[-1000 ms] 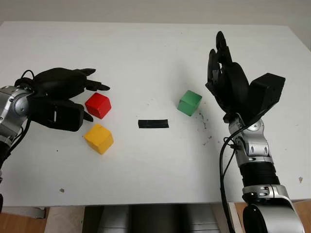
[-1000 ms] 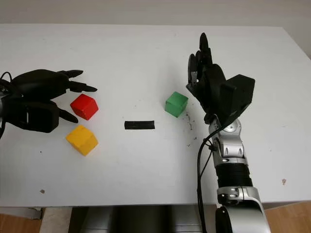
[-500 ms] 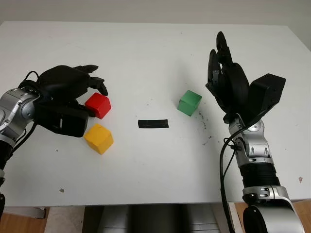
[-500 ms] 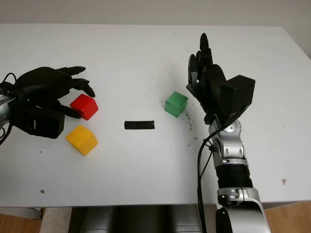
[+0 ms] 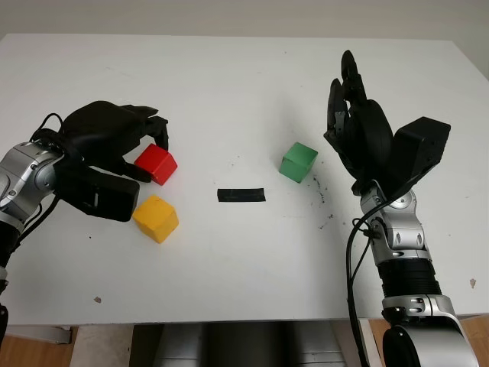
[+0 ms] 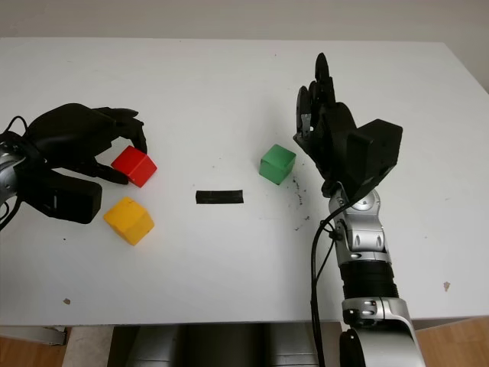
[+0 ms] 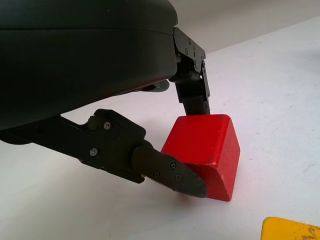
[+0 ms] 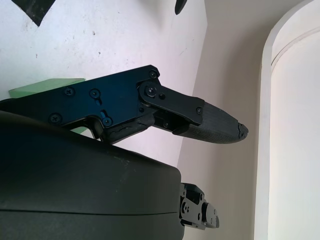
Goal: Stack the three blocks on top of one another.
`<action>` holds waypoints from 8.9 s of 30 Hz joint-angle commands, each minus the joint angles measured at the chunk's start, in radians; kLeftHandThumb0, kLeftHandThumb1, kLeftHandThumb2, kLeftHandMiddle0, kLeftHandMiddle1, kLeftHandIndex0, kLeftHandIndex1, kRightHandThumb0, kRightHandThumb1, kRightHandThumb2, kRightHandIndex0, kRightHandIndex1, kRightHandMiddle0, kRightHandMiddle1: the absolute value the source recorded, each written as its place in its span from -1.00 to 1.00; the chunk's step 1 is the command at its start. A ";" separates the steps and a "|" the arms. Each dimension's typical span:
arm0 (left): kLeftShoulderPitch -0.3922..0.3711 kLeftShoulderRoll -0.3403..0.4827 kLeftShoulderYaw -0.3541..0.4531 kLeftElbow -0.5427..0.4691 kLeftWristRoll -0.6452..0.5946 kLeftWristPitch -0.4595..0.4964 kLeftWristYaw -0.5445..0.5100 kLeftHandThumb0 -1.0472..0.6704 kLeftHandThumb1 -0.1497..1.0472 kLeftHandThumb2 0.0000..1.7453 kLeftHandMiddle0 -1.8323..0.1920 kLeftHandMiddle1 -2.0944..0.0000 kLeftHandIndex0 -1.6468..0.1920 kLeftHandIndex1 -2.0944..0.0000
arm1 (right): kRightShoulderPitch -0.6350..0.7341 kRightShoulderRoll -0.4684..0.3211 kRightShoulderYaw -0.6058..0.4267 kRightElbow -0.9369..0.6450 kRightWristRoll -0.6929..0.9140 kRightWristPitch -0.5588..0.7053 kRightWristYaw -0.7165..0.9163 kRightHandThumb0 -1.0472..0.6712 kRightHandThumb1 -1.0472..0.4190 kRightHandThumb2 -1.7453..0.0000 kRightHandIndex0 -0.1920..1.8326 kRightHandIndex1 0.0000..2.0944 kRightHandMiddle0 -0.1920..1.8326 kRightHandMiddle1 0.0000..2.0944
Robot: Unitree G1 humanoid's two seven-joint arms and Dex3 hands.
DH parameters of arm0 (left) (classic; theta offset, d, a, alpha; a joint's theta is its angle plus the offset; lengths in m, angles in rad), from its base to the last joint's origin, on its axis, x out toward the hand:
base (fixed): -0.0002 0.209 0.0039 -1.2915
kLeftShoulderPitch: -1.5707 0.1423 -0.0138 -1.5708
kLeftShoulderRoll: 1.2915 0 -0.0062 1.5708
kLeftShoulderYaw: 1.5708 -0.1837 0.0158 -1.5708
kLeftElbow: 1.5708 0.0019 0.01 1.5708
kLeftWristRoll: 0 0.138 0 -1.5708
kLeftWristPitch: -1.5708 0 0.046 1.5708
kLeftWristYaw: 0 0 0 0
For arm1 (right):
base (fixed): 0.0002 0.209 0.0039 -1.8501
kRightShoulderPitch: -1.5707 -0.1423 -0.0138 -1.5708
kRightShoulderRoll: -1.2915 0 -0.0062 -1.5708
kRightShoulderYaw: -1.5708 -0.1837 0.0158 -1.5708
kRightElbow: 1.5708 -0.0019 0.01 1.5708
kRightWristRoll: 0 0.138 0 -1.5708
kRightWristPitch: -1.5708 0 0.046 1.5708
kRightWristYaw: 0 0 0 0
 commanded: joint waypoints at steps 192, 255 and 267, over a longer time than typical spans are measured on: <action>0.346 0.227 0.258 -0.717 -0.511 0.361 -0.800 -0.56 0.68 -0.93 1.00 0.98 0.49 0.93 | 0.077 0.031 -0.002 -0.148 0.009 0.095 -0.034 -0.57 -1.00 0.25 -1.00 -1.00 -1.00 -1.00; 0.452 0.099 0.208 -0.640 -0.247 0.200 -0.391 -0.17 1.00 -0.74 0.61 0.94 0.90 -0.89 | 0.096 0.030 0.000 -0.216 0.008 0.166 -0.018 -0.56 -1.00 0.20 -1.00 -1.00 -1.00 -1.00; 0.321 0.124 0.192 -0.639 -0.214 0.201 -0.449 -0.22 1.00 -0.73 0.58 0.94 0.87 -0.93 | 0.092 0.037 -0.001 -0.216 0.014 0.180 -0.029 -0.56 -1.00 0.23 -1.00 -1.00 -1.00 -1.00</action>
